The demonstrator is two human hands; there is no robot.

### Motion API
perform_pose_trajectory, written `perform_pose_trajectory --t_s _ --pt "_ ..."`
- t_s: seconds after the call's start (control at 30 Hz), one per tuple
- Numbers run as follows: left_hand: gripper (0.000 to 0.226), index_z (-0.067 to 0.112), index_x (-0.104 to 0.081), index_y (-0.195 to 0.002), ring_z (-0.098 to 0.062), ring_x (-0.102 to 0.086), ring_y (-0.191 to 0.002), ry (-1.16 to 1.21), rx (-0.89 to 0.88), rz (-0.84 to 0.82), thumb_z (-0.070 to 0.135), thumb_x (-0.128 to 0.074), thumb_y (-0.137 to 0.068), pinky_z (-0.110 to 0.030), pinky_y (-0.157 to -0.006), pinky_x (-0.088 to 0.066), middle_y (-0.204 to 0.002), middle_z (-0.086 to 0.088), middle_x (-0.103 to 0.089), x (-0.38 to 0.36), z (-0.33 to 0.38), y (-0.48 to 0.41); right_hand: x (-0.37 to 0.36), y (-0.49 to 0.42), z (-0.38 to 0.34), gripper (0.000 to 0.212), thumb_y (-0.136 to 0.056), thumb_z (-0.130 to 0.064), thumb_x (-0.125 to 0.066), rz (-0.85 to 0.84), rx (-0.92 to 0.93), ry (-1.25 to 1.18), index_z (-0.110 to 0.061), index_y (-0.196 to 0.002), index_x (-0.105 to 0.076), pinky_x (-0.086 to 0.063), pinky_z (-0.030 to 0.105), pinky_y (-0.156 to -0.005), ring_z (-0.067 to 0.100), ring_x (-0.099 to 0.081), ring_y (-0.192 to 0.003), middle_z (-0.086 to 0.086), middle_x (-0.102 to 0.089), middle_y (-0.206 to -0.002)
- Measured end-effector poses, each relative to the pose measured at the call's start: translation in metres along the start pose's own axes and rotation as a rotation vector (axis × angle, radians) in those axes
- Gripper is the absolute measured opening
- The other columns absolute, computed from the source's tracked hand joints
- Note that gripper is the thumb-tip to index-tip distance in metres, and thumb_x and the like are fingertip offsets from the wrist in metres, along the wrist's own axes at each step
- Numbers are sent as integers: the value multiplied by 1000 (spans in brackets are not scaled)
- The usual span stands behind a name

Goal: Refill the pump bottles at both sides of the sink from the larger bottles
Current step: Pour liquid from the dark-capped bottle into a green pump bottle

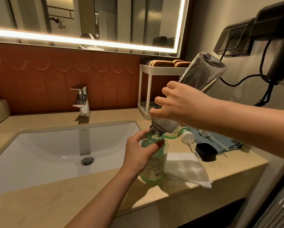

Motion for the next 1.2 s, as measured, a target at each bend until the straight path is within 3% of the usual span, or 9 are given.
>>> perform_pose_trajectory --t_s 0.1,0.3,0.5,0.7,0.8,0.9,1.03,1.1,1.2 --pt "38 20 -67 -110 -9 -57 -108 -2 6 2 29 -77 -75 -21 -85 -42 -110 6 -67 0 0 0 0 -2 0 55 -94 -22 -51 4 20 17 -19 -139 -20 -39 35 -89 29 -50 -107 12 -47 -124" --pt "32 28 -64 -105 2 -56 -103 5 15 -10 24 -75 -76 -8 -77 -39 -105 14 -66 0 4 1 -4 3 1 60 -92 -26 -55 35 -10 -45 -20 -139 -19 -41 36 -91 28 -49 -109 11 -46 -127" --pt "35 30 -63 -107 8 -53 -101 -16 17 3 27 -76 -75 -10 -77 -38 -106 16 -64 1 5 3 -23 10 5 72 -83 -40 -65 35 -123 -271 -28 -138 -20 -39 30 -89 20 -50 -109 1 -48 -126" --pt "34 32 -62 -107 13 -52 -96 -44 12 -10 31 -75 -76 -1 -71 -39 -104 19 -63 1 6 3 -41 19 4 86 -70 -58 -69 13 -223 -495 -33 -139 -24 -42 29 -90 15 -51 -107 -7 -51 -125" --pt "30 35 -61 -104 12 -53 -94 -35 15 -20 30 -73 -77 -4 -72 -39 -100 24 -61 0 5 4 -51 25 0 86 -66 -63 -68 4 -293 -623 -33 -136 -27 -43 25 -85 12 -52 -106 -11 -53 -123" --pt "26 33 -61 -106 7 -56 -97 -18 -3 -52 34 -67 -81 -10 -77 -43 -104 18 -64 -2 5 4 -64 31 -5 88 -62 -67 -68 12 -383 -778 -34 -134 -30 -44 24 -76 11 -56 -102 -13 -56 -123" --pt "43 29 -56 -117 1 -57 -102 4 21 -113 54 -55 -83 -17 -83 -45 -114 11 -62 -5 -1 6 -81 36 -14 93 -54 -69 -69 34 -518 -1096 -35 -132 -31 -51 33 -79 13 -58 -104 -12 -59 -119" --pt "49 33 -47 -123 3 -53 -107 -4 50 -138 55 -52 -80 -12 -86 -43 -122 12 -55 -5 -6 9 -86 37 -15 98 -46 -74 -64 91 -613 -1229 -33 -130 -33 -53 38 -80 15 -60 -99 -10 -59 -111" --pt "68 43 -35 -124 7 -52 -104 -12 88 -189 51 -73 -68 -8 -80 -44 -122 18 -50 -4 -13 14 -97 39 -12 94 -43 -77 -58 258 -792 -1404 -29 -121 -38 -55 41 -78 18 -62 -90 -5 -61 -103"
Point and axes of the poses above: each hand's wrist, its own y-axis away from the middle knuckle, its own x-axis out of the back of the hand, z = x × y, the point moved 4 cm from there along -y, towards the middle knuckle
